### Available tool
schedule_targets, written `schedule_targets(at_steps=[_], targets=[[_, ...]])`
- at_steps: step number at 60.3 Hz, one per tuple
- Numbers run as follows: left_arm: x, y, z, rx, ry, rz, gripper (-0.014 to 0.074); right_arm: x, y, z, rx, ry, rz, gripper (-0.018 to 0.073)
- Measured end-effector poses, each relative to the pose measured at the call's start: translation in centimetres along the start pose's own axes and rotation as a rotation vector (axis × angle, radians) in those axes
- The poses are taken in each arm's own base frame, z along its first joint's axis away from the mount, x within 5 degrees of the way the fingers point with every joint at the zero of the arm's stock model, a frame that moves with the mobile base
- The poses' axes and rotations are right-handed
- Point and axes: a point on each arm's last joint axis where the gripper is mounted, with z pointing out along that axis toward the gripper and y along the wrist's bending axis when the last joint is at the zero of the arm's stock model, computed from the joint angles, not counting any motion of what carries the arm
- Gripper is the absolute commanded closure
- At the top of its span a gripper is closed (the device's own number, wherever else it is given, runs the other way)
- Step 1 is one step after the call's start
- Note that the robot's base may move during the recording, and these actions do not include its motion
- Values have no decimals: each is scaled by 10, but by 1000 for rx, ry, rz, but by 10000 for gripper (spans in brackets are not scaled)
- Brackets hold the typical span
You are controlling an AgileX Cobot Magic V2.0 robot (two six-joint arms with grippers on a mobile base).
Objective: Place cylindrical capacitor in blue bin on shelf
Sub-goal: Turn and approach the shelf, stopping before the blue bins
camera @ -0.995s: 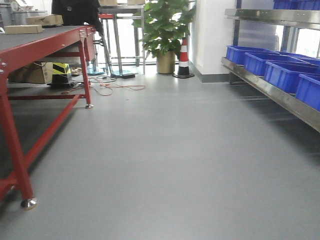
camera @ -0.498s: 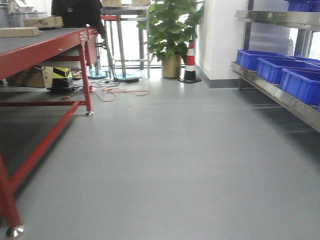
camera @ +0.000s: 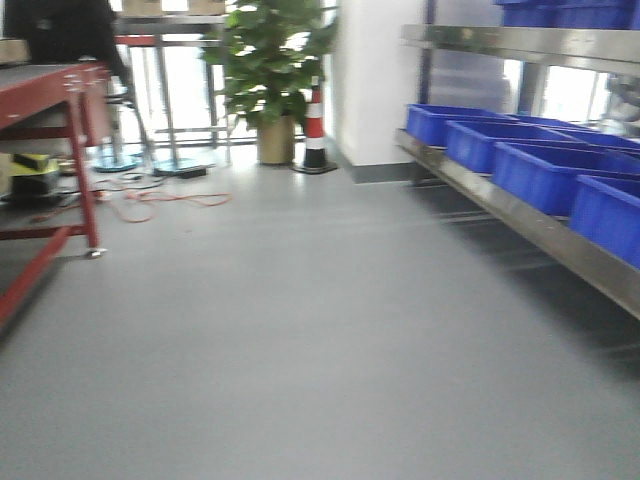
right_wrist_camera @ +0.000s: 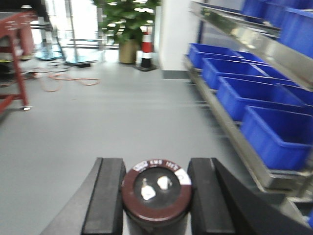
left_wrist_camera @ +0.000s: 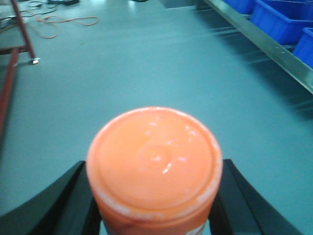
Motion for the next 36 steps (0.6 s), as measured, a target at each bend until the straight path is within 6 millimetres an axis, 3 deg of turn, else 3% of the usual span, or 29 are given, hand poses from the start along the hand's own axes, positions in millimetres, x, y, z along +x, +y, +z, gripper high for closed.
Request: schedule_targets(at_steps=[36], targets=[[0,0,0,0,0,0,707,0,0,0,0,0,0,638]])
